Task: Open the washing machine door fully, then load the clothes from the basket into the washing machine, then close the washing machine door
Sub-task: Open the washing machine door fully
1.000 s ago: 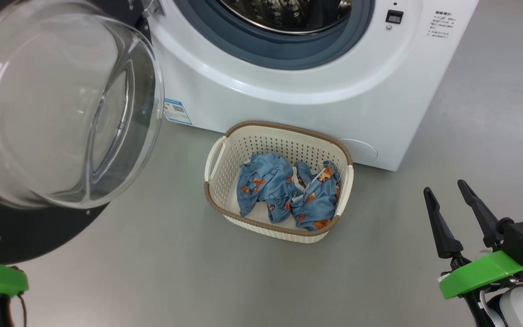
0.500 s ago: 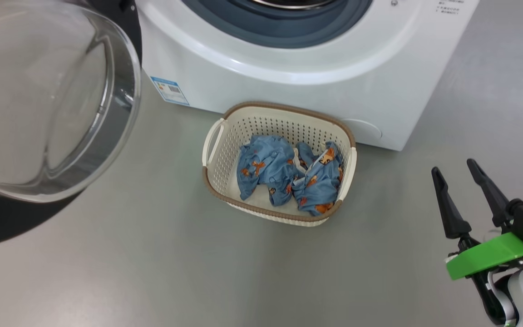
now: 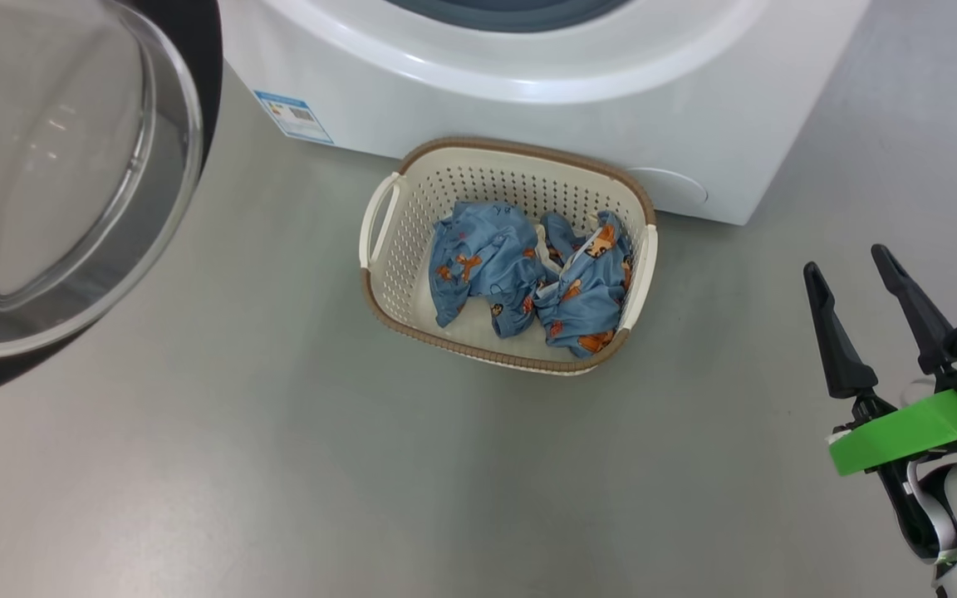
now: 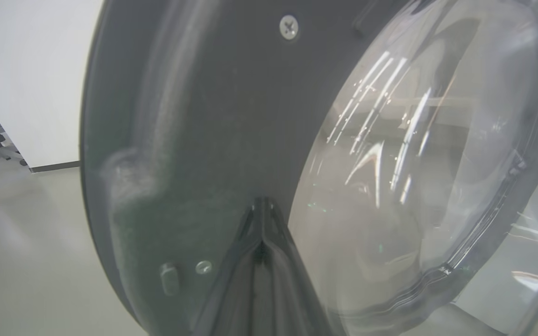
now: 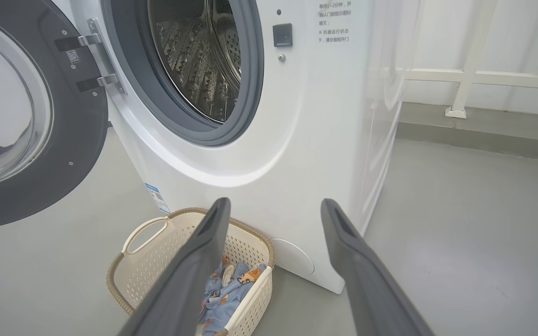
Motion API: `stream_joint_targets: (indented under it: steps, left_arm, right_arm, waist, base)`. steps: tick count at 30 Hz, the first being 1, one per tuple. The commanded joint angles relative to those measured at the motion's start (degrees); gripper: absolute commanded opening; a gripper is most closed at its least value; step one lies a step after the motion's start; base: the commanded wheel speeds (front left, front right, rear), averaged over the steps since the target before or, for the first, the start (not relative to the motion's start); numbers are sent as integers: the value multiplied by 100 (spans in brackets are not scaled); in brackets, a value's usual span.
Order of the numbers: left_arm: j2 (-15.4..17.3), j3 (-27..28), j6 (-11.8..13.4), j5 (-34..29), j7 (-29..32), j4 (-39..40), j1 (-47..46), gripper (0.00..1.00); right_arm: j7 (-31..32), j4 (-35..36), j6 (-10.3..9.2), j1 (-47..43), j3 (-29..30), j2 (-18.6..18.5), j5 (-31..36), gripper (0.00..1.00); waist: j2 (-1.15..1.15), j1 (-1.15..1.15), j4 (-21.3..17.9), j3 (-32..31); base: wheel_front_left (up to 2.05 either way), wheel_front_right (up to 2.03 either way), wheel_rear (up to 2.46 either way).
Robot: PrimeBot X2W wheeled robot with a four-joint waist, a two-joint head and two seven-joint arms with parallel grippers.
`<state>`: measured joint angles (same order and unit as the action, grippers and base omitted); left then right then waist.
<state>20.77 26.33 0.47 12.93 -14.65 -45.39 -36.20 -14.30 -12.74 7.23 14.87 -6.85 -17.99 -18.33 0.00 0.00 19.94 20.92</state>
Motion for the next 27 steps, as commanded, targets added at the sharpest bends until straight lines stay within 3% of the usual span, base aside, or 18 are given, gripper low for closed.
stream_joint_targets:
  steps: [1, 11, 27]
  left_arm:
    - [502, 194, -2, -89, -35, 83, -134, 0]
    - [568, 403, 4, -328, -35, -78, -334, 0]
    - [94, 613, -335, -598, -35, 558, 458, 0]
  right_arm:
    - [-70, 154, 25, 48, -67, -69, 32, 100]
    - [-70, 126, 25, 139, -102, -66, 39, 100]
    - [-70, 7, 25, -99, -186, 129, -27, 100]
  waist:
    - [0, 0, -11, 47]
    - [0, 0, -41, 100]
    - [0, 0, -90, -641]
  base:
    - [0, 0, 0]
    - [0, 0, 0]
    - [0, 0, 0]
